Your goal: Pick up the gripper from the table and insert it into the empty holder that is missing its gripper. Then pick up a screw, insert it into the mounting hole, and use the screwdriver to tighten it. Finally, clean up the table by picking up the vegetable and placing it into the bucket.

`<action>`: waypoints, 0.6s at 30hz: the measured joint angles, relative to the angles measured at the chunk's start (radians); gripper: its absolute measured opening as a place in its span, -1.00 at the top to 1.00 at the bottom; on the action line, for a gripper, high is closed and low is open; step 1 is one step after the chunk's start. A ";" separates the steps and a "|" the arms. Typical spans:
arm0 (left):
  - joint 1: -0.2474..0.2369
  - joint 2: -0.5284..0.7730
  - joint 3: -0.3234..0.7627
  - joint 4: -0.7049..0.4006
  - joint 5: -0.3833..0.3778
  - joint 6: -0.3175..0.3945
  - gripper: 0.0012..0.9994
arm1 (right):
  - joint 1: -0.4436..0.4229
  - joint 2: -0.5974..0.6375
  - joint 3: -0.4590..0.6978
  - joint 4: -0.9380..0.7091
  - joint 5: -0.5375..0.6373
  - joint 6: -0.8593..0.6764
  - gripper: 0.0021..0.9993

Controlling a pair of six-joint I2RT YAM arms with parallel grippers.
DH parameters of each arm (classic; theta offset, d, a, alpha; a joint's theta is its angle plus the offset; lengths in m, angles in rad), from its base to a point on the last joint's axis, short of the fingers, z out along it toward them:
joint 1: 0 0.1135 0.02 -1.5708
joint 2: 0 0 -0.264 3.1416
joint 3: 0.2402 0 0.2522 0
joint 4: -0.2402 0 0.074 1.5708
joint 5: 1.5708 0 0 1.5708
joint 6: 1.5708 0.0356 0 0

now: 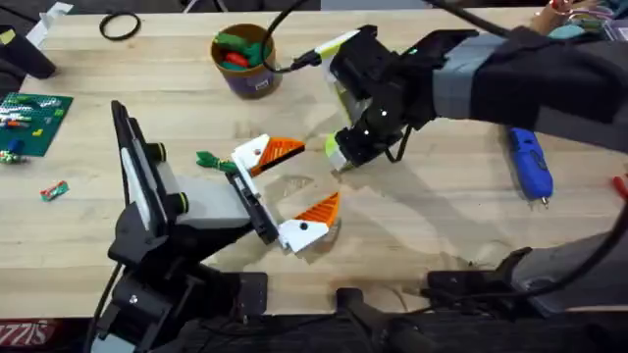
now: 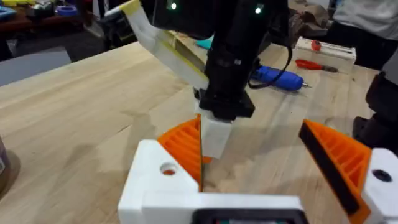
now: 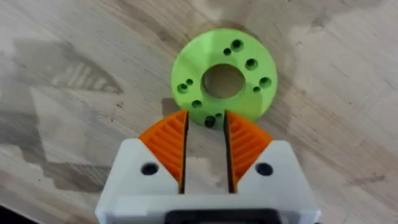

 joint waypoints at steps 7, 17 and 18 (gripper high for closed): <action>0.000 0.000 0.000 0.000 0.000 0.000 -0.97 | 0.001 0.008 0.000 -0.003 0.015 0.000 0.51; 0.000 0.000 0.000 0.000 0.000 0.000 -0.97 | 0.001 0.008 0.000 -0.016 0.037 0.000 1.00; 0.000 0.000 0.000 0.000 0.000 0.000 -0.97 | 0.002 0.008 0.000 -0.016 0.037 0.000 1.00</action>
